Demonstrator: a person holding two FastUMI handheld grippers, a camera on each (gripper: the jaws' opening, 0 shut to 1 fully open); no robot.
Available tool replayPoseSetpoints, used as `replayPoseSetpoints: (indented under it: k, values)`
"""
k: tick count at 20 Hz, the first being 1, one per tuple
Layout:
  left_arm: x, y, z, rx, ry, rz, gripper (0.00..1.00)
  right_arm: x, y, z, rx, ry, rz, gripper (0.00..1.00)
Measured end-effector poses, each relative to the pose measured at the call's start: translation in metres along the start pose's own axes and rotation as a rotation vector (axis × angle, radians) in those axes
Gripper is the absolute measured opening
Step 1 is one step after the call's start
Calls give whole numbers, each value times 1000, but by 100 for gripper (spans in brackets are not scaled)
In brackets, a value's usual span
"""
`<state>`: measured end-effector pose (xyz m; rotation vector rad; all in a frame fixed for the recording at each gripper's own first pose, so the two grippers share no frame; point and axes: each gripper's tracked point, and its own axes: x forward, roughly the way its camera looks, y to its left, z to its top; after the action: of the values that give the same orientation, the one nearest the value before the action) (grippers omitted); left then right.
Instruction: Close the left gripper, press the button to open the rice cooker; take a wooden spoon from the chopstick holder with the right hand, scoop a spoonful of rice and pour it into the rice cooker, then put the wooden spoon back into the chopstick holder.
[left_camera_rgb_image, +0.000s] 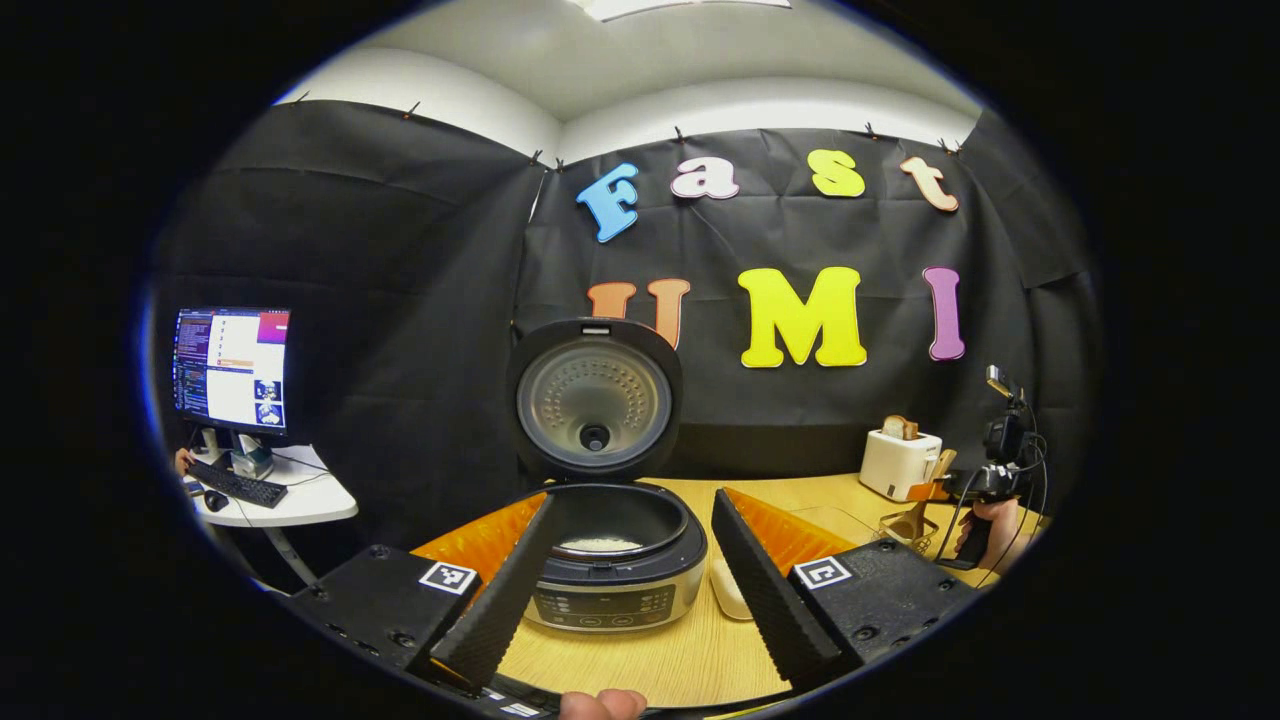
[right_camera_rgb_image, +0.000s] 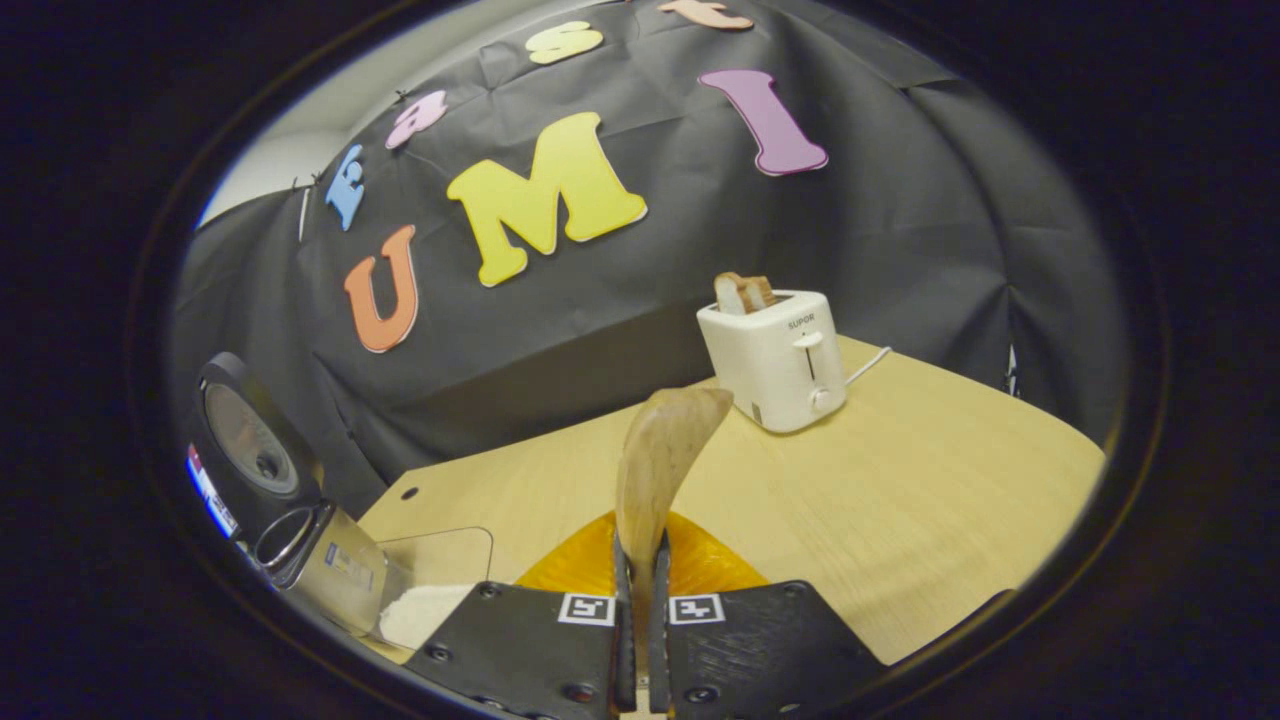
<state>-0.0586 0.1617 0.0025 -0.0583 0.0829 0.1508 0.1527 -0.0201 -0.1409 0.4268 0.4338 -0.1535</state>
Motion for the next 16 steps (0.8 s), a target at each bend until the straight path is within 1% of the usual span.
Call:
replayPoseSetpoints:
  k: [1,3,5,6,7,10,11,12,13,15,16]
  values:
    - [0,1,1,-5,-3,4,99,-1,1,0,5,-1,11,5]
    - [-2,-1,4,-18,-12,-2,99,-4,-2,3,14,-7,6,7]
    - [-4,-1,8,-20,-20,-1,99,-8,-7,6,17,-19,2,12]
    - [-5,0,9,-18,-26,1,99,-10,-8,7,18,-20,7,23]
    - [-5,-2,11,-16,-32,1,99,-12,-9,8,17,-22,10,29]
    - [-7,-6,14,-12,-40,-5,99,-16,-12,7,-10,-18,15,59]
    - [-8,-9,15,-12,-44,-7,99,-19,-13,6,-15,-16,20,66]
    - [-7,-10,17,-12,-49,-10,99,-22,-16,4,-28,-12,18,78]
    - [-7,-12,16,-14,-50,-13,99,-27,-18,3,-45,-15,20,87]
    - [-6,-16,17,-24,-49,-12,99,-39,-21,4,-77,-26,28,88]
    - [-7,-17,17,-39,-46,-4,99,-46,-22,5,-97,-32,38,94]
